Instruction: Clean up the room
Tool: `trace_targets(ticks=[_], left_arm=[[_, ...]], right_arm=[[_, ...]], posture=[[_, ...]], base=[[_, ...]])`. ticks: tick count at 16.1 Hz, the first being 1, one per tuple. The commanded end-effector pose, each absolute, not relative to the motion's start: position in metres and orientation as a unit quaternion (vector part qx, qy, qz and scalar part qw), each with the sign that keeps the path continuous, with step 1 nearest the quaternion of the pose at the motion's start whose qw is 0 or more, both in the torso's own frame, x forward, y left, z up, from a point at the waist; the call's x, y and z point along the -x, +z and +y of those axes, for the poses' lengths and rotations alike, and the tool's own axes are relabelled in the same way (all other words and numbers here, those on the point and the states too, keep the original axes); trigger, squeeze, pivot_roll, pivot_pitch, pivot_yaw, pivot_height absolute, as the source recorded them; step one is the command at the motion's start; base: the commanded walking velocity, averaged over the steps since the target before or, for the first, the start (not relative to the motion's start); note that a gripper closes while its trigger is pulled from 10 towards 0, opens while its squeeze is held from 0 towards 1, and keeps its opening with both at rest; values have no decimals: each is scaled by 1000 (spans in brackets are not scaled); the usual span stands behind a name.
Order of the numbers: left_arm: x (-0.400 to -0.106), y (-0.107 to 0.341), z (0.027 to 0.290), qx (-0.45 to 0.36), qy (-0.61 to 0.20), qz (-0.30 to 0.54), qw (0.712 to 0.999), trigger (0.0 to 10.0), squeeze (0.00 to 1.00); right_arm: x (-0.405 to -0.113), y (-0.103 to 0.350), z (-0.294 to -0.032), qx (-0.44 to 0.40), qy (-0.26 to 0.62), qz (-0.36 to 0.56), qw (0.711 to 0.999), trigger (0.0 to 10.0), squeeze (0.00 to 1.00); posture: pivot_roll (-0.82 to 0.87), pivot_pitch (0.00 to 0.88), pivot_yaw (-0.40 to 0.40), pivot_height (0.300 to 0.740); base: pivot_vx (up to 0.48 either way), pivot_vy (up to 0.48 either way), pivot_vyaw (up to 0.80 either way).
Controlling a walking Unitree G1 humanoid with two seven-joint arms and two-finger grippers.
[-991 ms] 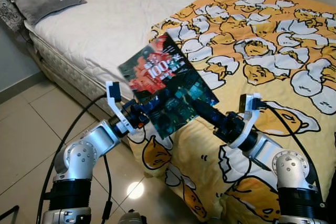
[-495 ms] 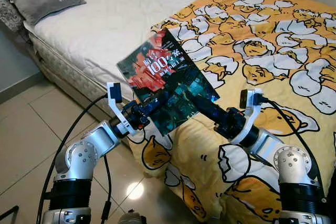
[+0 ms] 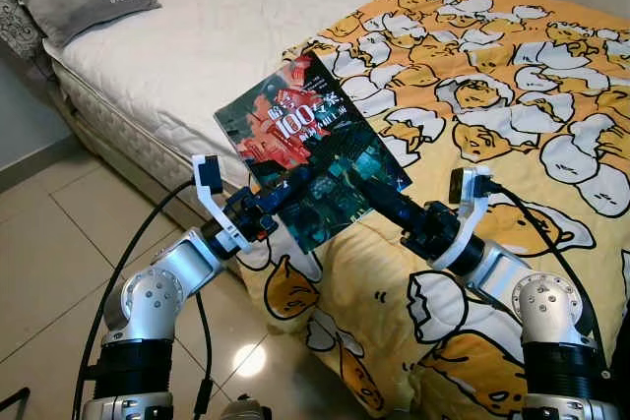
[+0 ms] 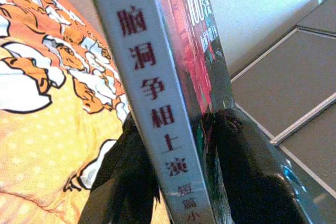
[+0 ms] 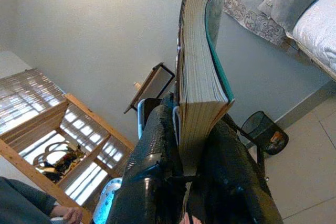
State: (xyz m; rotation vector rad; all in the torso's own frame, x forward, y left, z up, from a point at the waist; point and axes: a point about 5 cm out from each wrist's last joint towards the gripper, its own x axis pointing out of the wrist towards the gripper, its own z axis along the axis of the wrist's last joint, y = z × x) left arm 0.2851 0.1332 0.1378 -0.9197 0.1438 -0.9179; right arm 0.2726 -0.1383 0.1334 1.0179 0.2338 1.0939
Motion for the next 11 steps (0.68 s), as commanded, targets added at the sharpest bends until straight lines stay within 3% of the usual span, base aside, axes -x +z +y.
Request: trace_targets(ticks=[1,2,3,4,5,6,10,11], left_arm=[[-288,148,134,425,-435,43,793,0,0],[-288,148,134,425,-433,42,793,0,0],[-288,148,134,425,-432,41,794,0,0],[-290,151,134,416,-425,34,803,0,0],[-290,151,134,416,-425,34,803,0,0],[-291,153,135,401,-416,29,816,0,0],[-292,174,145,352,-404,-6,845,0,0],[-292,174,145,352,-404,-6,845,0,0]], right_arm=[[-278,145,-138,-455,507,80,727,627,0],[-278,145,-139,-451,505,79,732,7765,0],[-279,145,-139,-448,503,79,735,7765,0],[-279,144,-140,-449,499,82,737,10000,0],[-279,144,-140,-449,499,82,737,10000,0],[-280,141,-141,-447,487,84,746,10000,1000],[-288,117,-163,-430,356,74,826,10000,1000],[-288,117,-163,-430,356,74,826,10000,1000]], posture=[[-29,0,35,740],[-27,0,33,740],[-25,0,32,740],[-18,0,28,740],[-18,0,28,740],[-22,0,30,740],[-40,0,56,740],[-40,0,56,740]], base=[[0,0,0],[0,0,0],[0,0,0],[0,0,0],[0,0,0],[0,0,0],[0,0,0],[0,0,0]])
